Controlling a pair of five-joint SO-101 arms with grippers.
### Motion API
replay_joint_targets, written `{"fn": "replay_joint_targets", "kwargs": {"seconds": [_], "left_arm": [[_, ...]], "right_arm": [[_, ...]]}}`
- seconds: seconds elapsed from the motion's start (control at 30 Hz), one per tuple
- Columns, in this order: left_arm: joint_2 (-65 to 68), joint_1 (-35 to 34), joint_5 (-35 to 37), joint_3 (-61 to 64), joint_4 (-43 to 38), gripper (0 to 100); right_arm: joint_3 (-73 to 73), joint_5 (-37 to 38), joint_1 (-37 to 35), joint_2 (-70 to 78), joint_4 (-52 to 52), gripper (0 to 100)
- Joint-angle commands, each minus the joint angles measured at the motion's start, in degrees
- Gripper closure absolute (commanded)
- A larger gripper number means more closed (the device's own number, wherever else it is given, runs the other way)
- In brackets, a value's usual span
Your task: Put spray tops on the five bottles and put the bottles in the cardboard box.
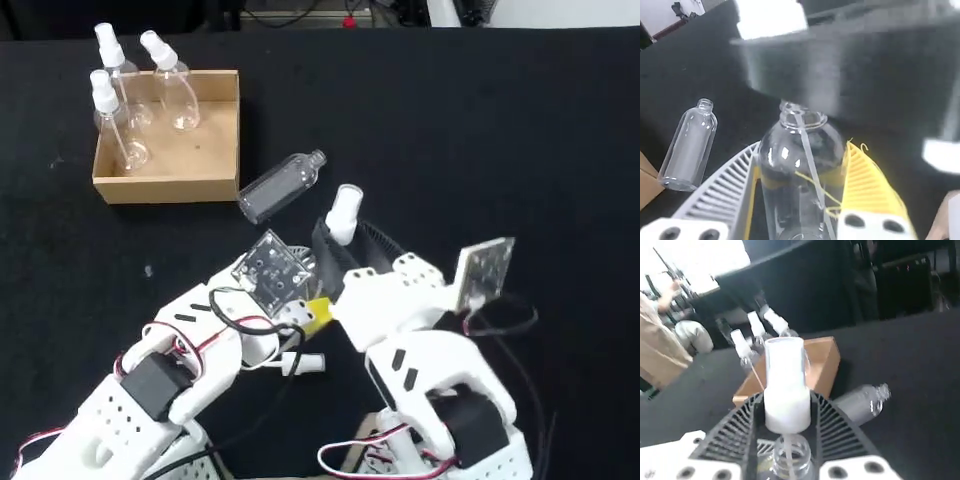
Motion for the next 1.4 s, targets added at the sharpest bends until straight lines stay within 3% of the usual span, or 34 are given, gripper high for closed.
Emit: {"fn": "replay_joint_targets", "kwargs": {"seconds": [0.0, 0.17, 0.57, 0.8, 1.0, 1.37], "left_arm": [[-0.79, -2.24, 1.41, -4.35, -1.49, 85], [-0.79, -2.59, 1.41, -4.26, -3.16, 85], [-0.79, -2.59, 1.41, -4.35, -3.16, 85], [-0.79, -3.30, 1.49, -4.26, -4.92, 85], [-0.79, -4.00, 5.10, -4.18, -6.42, 85], [-0.79, -4.00, 5.36, -4.18, -6.42, 85]], "right_arm": [[2.24, 0.97, -0.70, -4.97, -3.60, 97.6], [6.37, 5.36, -0.79, -7.34, -5.54, 98.0], [7.52, 5.63, -0.97, -7.34, -4.84, 97.6], [4.26, 11.52, -1.14, -7.60, -0.70, 97.5], [3.82, 11.60, -2.29, -7.34, -0.26, 86.5], [2.59, 11.96, -2.11, -7.34, -0.18, 85.5]]}}
